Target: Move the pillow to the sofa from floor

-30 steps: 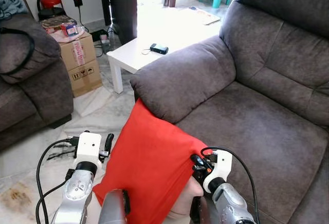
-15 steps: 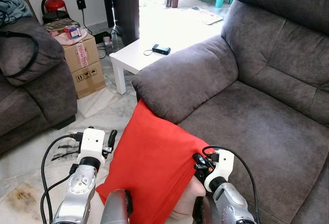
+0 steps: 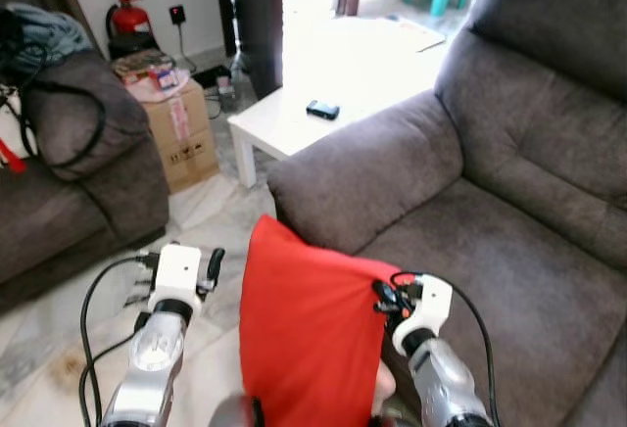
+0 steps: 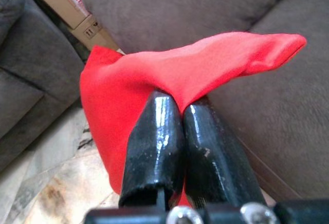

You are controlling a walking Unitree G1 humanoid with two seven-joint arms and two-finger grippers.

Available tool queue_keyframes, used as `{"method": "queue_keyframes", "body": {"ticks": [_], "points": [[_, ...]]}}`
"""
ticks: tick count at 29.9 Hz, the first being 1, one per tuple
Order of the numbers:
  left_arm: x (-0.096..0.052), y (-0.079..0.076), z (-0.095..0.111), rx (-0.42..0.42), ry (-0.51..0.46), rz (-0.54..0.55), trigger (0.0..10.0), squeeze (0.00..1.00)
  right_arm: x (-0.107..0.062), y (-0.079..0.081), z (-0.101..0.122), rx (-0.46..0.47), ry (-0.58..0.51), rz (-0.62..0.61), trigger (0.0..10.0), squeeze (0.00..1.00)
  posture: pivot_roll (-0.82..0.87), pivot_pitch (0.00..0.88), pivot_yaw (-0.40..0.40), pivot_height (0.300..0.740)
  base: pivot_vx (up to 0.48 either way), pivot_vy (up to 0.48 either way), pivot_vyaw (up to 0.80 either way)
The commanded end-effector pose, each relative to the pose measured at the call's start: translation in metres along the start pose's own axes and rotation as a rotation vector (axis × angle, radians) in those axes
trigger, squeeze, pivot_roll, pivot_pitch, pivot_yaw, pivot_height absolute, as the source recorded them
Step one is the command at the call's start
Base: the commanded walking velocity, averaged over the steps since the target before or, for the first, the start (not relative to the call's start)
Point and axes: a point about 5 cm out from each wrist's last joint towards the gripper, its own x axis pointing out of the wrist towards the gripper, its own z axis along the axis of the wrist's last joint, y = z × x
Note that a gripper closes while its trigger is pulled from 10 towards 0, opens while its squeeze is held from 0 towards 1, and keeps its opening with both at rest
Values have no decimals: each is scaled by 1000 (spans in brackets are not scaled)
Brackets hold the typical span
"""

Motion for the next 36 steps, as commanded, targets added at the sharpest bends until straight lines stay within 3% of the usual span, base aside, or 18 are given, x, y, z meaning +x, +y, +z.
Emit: {"method": "queue_keyframes", "body": {"ticks": [1,20,36], "points": [[-1,-3,-2,11,4,-22,10000,0,6,-3,37,-45,-171,1,10000,0,106,0,-73,719,0,0,0],[-2,2,1,21,-12,-29,10000,0,9,8,59,-65,-272,46,10000,0,105,0,-54,719,0,0,0],[2,3,5,23,-24,-27,10000,0,14,38,96,-64,-398,184,10000,0,116,0,-58,723,0,0,0]]}}
